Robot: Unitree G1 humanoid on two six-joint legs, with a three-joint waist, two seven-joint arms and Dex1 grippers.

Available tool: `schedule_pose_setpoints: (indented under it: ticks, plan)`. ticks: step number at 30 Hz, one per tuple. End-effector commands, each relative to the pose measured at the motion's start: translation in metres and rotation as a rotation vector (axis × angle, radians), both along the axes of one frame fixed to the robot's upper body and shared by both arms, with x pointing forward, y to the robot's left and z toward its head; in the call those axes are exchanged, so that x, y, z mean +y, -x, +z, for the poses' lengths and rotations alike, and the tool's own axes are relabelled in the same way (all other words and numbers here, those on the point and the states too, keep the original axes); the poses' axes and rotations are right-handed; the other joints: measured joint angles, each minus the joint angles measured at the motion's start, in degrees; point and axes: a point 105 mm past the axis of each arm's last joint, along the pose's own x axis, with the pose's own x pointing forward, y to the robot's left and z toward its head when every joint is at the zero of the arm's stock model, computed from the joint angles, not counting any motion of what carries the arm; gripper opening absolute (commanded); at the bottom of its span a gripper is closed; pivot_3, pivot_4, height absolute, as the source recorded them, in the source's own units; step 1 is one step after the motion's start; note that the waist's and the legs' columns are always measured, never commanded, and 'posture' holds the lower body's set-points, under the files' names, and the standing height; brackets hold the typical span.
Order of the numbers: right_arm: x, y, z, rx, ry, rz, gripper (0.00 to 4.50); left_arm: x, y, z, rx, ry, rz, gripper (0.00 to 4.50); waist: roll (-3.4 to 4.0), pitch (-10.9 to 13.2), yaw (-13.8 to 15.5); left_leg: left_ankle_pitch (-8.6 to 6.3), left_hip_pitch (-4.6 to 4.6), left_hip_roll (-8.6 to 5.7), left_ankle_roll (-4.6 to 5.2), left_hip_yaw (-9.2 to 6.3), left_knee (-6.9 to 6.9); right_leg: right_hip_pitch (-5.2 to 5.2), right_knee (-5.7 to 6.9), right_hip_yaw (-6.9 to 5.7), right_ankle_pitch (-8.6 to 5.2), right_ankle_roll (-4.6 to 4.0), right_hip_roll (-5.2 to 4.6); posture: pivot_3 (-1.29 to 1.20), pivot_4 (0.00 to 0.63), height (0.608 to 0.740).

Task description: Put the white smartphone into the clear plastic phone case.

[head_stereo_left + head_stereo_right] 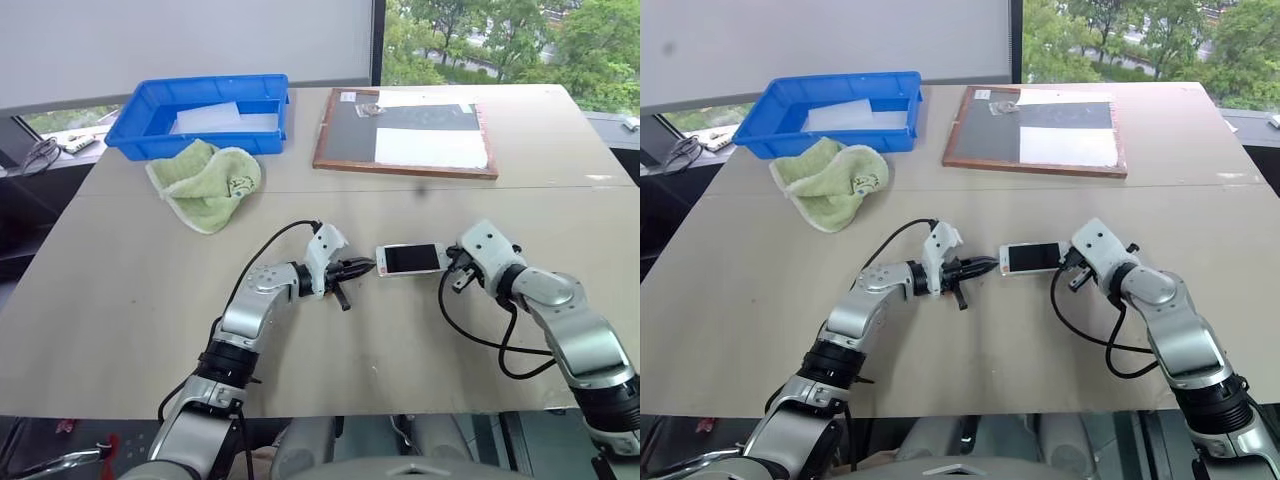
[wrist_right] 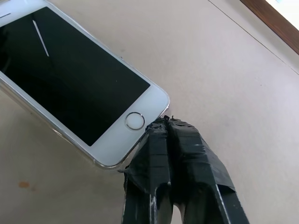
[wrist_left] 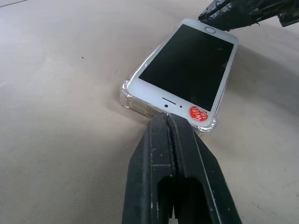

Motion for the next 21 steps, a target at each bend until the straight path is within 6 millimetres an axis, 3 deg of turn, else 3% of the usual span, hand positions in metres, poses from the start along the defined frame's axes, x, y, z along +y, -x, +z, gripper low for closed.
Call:
schedule_pose_setpoints:
  ticks: [1,6,12,16,21]
  plan:
    - [0.020,0.003,0.012,-0.042,-0.029,0.080,0.00,-0.003,0.000,0.005,-0.022,0.006,-0.021,0.01,0.00,0.0,0.0,0.00,0.00,0.01,0.00,0.00,0.00,0.00,0.00,-0.01,0.00,0.00,0.01,0.00,0.150,0.740]
    - [0.006,0.000,0.014,-0.059,-0.022,0.034,0.00,0.013,-0.006,0.009,-0.027,0.016,0.038,0.01,0.00,0.0,-0.1,0.00,0.01,0.02,0.00,0.00,0.00,0.00,0.01,0.00,0.00,-0.01,0.02,0.00,0.150,0.740]
    - [-0.026,-0.004,0.021,-0.082,-0.020,-0.058,0.00,0.014,-0.017,0.036,-0.072,0.098,0.043,0.01,-0.01,0.0,0.3,0.00,-0.05,-0.02,0.00,0.04,0.04,0.00,0.00,-0.02,0.01,-0.01,0.00,0.00,0.150,0.740]
    - [-0.028,-0.004,0.032,-0.105,-0.110,-0.066,0.00,0.004,-0.016,0.036,-0.065,0.095,-0.002,0.01,-0.02,0.0,0.2,0.00,-0.06,-0.03,0.00,0.09,0.04,0.00,-0.01,-0.02,0.01,-0.01,-0.01,0.00,0.150,0.740]
    - [-0.016,-0.001,0.038,-0.114,-0.183,-0.027,0.00,-0.026,-0.008,0.032,-0.049,0.096,-0.099,0.01,-0.02,0.0,0.0,0.00,-0.04,-0.01,0.00,0.22,0.03,0.00,0.01,-0.02,0.01,-0.01,0.01,0.00,0.150,0.740]
